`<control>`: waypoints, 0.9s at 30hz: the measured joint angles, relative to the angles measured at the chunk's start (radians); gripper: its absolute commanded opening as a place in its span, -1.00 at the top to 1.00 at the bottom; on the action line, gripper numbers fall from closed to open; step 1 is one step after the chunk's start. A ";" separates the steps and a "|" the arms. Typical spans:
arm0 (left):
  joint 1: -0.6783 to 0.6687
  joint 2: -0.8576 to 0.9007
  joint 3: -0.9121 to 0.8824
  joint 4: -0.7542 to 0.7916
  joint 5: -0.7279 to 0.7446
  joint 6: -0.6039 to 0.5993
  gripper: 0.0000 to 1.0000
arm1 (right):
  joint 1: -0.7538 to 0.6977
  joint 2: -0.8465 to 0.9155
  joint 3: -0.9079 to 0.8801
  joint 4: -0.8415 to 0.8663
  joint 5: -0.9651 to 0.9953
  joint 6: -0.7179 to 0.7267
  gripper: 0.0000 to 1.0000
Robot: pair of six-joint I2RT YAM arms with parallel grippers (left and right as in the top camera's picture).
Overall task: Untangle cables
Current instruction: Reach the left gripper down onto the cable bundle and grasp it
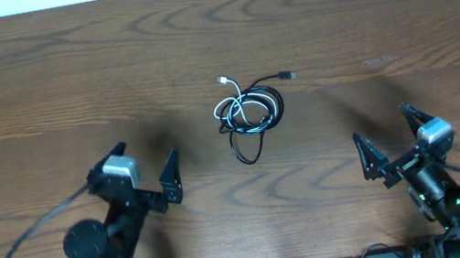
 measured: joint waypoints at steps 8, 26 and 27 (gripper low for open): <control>0.000 0.294 0.136 0.001 0.209 -0.031 -0.95 | 0.000 0.257 0.239 -0.097 -0.194 0.059 -0.99; -0.093 0.524 0.239 0.035 0.407 -0.093 -0.96 | 0.000 0.656 0.325 -0.165 -0.400 0.082 -0.98; -0.114 0.555 0.282 0.019 0.403 -0.100 -0.95 | 0.000 0.658 0.325 -0.154 -0.406 0.093 -0.99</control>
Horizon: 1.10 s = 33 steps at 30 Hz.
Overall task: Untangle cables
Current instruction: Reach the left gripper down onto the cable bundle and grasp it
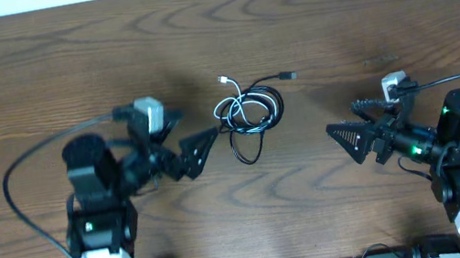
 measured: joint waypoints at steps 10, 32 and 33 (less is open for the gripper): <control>-0.164 0.374 0.466 -0.418 -0.229 0.019 -0.96 | 0.000 0.002 0.000 0.064 0.035 0.075 -0.94; -0.257 0.881 0.700 -0.552 -0.579 0.162 -0.75 | 0.003 0.207 0.000 0.027 0.173 0.114 -0.82; -0.257 0.901 0.700 -0.557 -0.579 0.168 -0.74 | 0.003 0.208 0.000 0.025 0.173 0.114 -0.77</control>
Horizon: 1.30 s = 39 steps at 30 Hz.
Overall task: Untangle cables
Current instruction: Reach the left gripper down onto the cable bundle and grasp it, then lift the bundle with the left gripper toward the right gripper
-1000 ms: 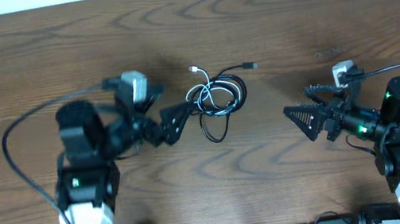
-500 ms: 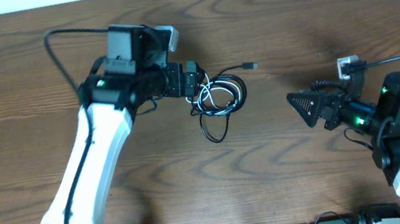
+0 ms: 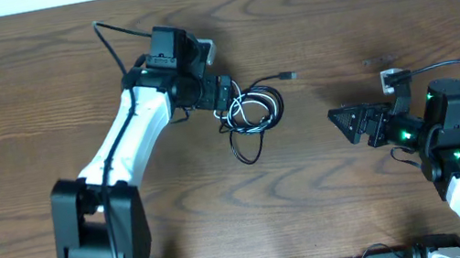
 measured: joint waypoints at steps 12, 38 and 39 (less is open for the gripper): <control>-0.037 0.059 0.000 -0.155 0.002 -0.280 -0.47 | 0.000 0.001 0.000 -0.058 0.082 0.013 -0.54; -0.153 0.059 -0.058 -0.173 0.000 0.479 -0.02 | 0.000 0.014 0.000 -0.102 0.127 0.019 -0.68; -0.153 0.059 -0.071 -0.172 0.000 0.486 0.06 | 0.000 0.014 0.000 -0.102 0.127 0.019 -0.68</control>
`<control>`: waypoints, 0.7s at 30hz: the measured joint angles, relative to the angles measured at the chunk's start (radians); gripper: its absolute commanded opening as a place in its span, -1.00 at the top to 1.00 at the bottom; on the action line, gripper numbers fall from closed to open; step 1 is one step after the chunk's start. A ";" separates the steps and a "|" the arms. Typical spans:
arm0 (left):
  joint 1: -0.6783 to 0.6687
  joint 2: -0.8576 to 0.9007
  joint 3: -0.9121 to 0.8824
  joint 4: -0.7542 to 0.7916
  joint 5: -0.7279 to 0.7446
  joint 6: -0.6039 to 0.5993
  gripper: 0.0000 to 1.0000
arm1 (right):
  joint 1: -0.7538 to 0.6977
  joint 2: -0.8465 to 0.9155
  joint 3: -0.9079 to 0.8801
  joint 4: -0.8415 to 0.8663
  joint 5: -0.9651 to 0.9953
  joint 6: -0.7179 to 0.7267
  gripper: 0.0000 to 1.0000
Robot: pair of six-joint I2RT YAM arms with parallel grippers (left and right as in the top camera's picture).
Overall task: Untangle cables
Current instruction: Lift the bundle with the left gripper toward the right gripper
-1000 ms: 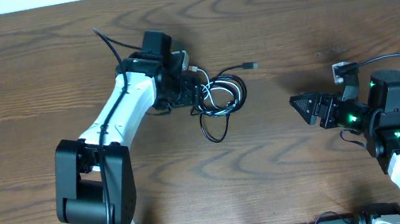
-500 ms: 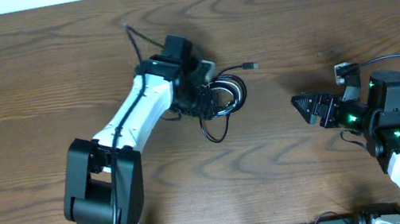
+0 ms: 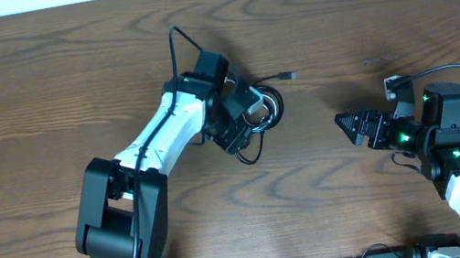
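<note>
A tangled bundle of black and white cable (image 3: 271, 106) lies at the table's middle. Its black plug (image 3: 291, 75) points right and a black loop (image 3: 254, 151) hangs toward the front. My left gripper (image 3: 251, 114) is down on the bundle's left half and covers most of it. Its fingers are hidden under the wrist, so whether they are closed on cable does not show. The white cable is mostly hidden. My right gripper (image 3: 348, 125) hovers open to the right, pointing at the bundle, a good gap away.
The wooden table (image 3: 36, 76) runs to a white strip at the far edge. My left arm reaches diagonally from the front left. A small mark (image 3: 378, 60) lies on the wood at the right.
My left gripper has moved from the bundle's upper left edge to right on top of the bundle, hiding the white plug. The right gripper has hardly moved.
Both grippers stood open near the front edge, with the bundle untouched. Then both were raised and pointed inward at the cables. The left one then sat at the bundle's upper left, and now rests on it. The bundle's shape looks unchanged.
</note>
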 measured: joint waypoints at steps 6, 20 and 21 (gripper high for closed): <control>0.000 0.000 -0.033 -0.003 0.000 0.017 0.71 | 0.000 0.000 0.000 0.000 0.000 0.000 -0.68; 0.000 -0.062 -0.011 0.042 0.089 -0.418 0.85 | 0.000 0.000 0.000 0.060 0.000 0.035 -0.41; 0.000 -0.097 -0.009 0.063 0.133 -0.441 0.85 | 0.000 0.000 0.000 0.075 0.001 0.043 -0.41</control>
